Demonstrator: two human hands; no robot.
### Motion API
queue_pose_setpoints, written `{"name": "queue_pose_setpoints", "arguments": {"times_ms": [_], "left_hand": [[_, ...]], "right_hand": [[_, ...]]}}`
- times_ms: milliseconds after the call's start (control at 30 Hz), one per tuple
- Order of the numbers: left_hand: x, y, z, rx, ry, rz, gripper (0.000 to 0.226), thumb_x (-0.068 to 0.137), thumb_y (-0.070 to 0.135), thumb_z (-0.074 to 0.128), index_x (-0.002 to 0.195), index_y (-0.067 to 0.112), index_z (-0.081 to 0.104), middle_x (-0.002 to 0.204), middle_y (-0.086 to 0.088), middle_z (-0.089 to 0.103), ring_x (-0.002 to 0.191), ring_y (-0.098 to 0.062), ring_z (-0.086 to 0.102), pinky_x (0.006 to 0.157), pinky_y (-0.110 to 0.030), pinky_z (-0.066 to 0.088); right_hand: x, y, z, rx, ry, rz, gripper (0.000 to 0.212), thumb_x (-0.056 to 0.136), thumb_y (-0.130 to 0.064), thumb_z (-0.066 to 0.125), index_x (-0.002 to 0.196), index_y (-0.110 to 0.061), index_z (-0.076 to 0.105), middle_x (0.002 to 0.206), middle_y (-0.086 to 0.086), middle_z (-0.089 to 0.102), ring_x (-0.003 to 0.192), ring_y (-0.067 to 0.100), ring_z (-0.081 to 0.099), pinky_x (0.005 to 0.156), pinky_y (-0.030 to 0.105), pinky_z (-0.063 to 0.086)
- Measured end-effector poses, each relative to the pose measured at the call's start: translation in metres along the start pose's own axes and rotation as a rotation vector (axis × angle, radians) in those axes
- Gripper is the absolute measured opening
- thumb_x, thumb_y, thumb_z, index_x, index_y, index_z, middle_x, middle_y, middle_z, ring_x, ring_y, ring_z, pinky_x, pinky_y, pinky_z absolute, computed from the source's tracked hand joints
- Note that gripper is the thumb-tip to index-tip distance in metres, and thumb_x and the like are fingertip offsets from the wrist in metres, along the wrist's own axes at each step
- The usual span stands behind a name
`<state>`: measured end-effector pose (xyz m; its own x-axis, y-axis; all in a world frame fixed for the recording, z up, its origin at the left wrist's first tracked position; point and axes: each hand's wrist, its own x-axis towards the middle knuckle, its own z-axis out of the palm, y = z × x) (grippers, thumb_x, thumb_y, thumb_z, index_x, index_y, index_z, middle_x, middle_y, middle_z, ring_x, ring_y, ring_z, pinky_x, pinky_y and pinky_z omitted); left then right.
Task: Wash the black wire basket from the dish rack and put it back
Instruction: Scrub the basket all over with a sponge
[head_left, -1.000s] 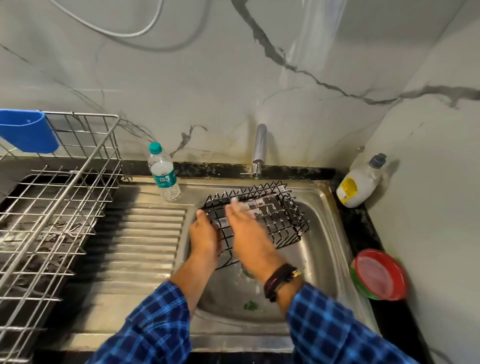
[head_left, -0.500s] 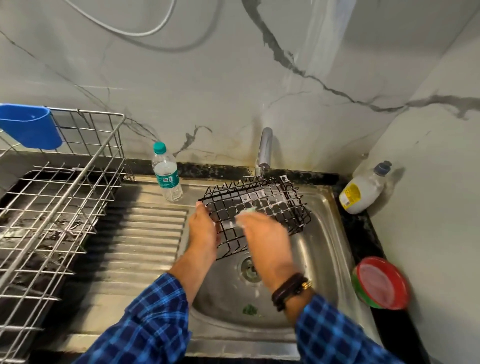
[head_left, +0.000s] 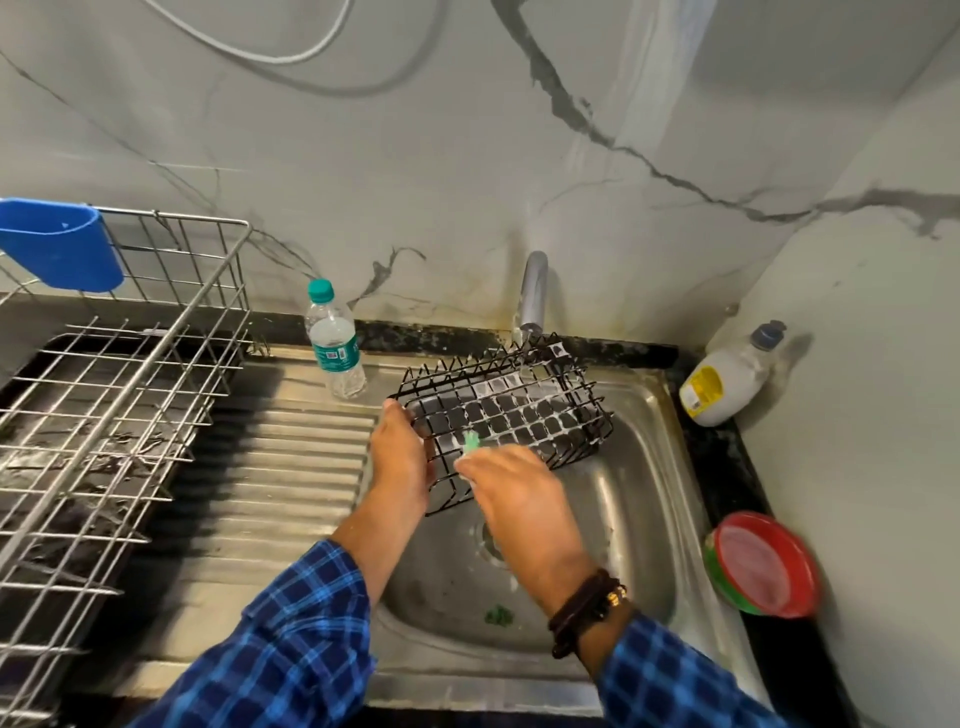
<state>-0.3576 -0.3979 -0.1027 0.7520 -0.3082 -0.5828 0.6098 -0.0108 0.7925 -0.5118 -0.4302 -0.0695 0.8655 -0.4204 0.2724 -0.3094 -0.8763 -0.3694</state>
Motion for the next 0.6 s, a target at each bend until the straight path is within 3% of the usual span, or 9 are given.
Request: {"name": "queue_pose_setpoints", "arguments": {"times_ms": [100, 167, 267, 333, 367, 433, 500, 533, 600], "left_hand": [[-0.004, 0.004, -0.007, 0.000, 0.028, 0.027, 0.042, 0.103, 0.049, 0.034, 0.079, 0.024, 0.056, 0.067, 0.003, 0.052, 0.057, -0.015, 0.047, 0.049, -0.025, 0.036], [-0.006, 0.007, -0.012, 0.013, 0.016, 0.039, 0.041, 0.104, 0.048, 0.033, 0.077, 0.025, 0.053, 0.062, 0.005, 0.047, 0.053, -0.013, 0.039, 0.047, -0.024, 0.028], [-0.014, 0.004, -0.013, 0.071, -0.074, 0.071, 0.047, 0.104, 0.051, 0.031, 0.086, 0.022, 0.063, 0.061, 0.004, 0.064, 0.061, -0.018, 0.059, 0.055, -0.028, 0.045], [-0.025, -0.001, -0.006, 0.096, -0.123, 0.106, 0.048, 0.106, 0.049, 0.029, 0.097, 0.021, 0.067, 0.076, 0.000, 0.073, 0.077, -0.021, 0.069, 0.070, -0.034, 0.057], [-0.030, -0.004, -0.002, 0.120, -0.118, 0.148, 0.048, 0.108, 0.044, 0.028, 0.098, 0.019, 0.067, 0.079, 0.000, 0.072, 0.077, -0.018, 0.068, 0.068, -0.030, 0.056], [-0.035, -0.008, 0.004, 0.152, -0.154, 0.217, 0.047, 0.109, 0.036, 0.028, 0.101, 0.012, 0.068, 0.082, -0.002, 0.070, 0.079, -0.019, 0.066, 0.068, -0.028, 0.055], [-0.035, -0.010, 0.005, 0.105, -0.237, 0.204, 0.041, 0.109, 0.030, 0.030, 0.107, 0.010, 0.066, 0.090, -0.004, 0.072, 0.088, -0.019, 0.069, 0.080, -0.035, 0.055], [-0.035, -0.010, 0.003, 0.100, -0.243, 0.203, 0.040, 0.109, 0.029, 0.030, 0.108, 0.011, 0.066, 0.093, -0.004, 0.074, 0.091, -0.017, 0.070, 0.085, -0.035, 0.056], [-0.038, -0.009, -0.003, 0.119, -0.242, 0.211, 0.042, 0.109, 0.035, 0.029, 0.104, 0.017, 0.068, 0.095, -0.005, 0.076, 0.094, -0.021, 0.071, 0.091, -0.042, 0.057]], "right_hand": [[-0.007, 0.031, -0.014, -0.050, 0.045, 0.021, 0.042, 0.070, -0.004, 0.086, 0.108, -0.018, 0.075, 0.109, -0.002, 0.074, 0.102, 0.013, 0.069, 0.093, 0.024, 0.053], [-0.006, 0.068, -0.032, -0.089, 0.141, 0.250, 0.033, 0.077, 0.003, 0.079, 0.108, -0.010, 0.075, 0.109, 0.006, 0.074, 0.101, 0.022, 0.070, 0.093, 0.024, 0.049], [0.017, 0.095, -0.045, -0.090, 0.274, 0.469, 0.022, 0.091, -0.002, 0.064, 0.109, -0.007, 0.075, 0.107, 0.009, 0.073, 0.097, 0.025, 0.069, 0.090, 0.027, 0.049], [0.039, 0.067, -0.037, -0.100, 0.235, 0.443, 0.020, 0.095, -0.011, 0.062, 0.110, -0.014, 0.074, 0.105, 0.004, 0.072, 0.091, 0.018, 0.067, 0.082, 0.026, 0.054], [0.048, 0.044, -0.032, -0.067, 0.203, 0.391, 0.020, 0.096, -0.012, 0.061, 0.111, -0.016, 0.073, 0.106, 0.001, 0.071, 0.093, 0.016, 0.065, 0.081, 0.023, 0.053], [0.062, -0.002, -0.018, 0.033, 0.125, 0.235, 0.019, 0.093, -0.010, 0.064, 0.109, -0.015, 0.073, 0.107, 0.002, 0.070, 0.098, 0.016, 0.063, 0.087, 0.024, 0.051], [0.067, -0.031, -0.008, -0.029, 0.041, 0.028, 0.021, 0.088, -0.014, 0.071, 0.109, -0.019, 0.072, 0.109, -0.001, 0.070, 0.101, 0.013, 0.063, 0.096, 0.029, 0.051], [0.069, -0.028, -0.006, -0.061, 0.033, -0.048, 0.026, 0.086, -0.016, 0.072, 0.112, -0.020, 0.070, 0.113, -0.002, 0.069, 0.105, 0.012, 0.062, 0.099, 0.028, 0.050], [0.069, 0.005, -0.015, -0.140, 0.086, -0.019, 0.032, 0.088, -0.013, 0.067, 0.118, -0.022, 0.068, 0.120, -0.002, 0.068, 0.109, 0.011, 0.063, 0.098, 0.023, 0.049]]}}
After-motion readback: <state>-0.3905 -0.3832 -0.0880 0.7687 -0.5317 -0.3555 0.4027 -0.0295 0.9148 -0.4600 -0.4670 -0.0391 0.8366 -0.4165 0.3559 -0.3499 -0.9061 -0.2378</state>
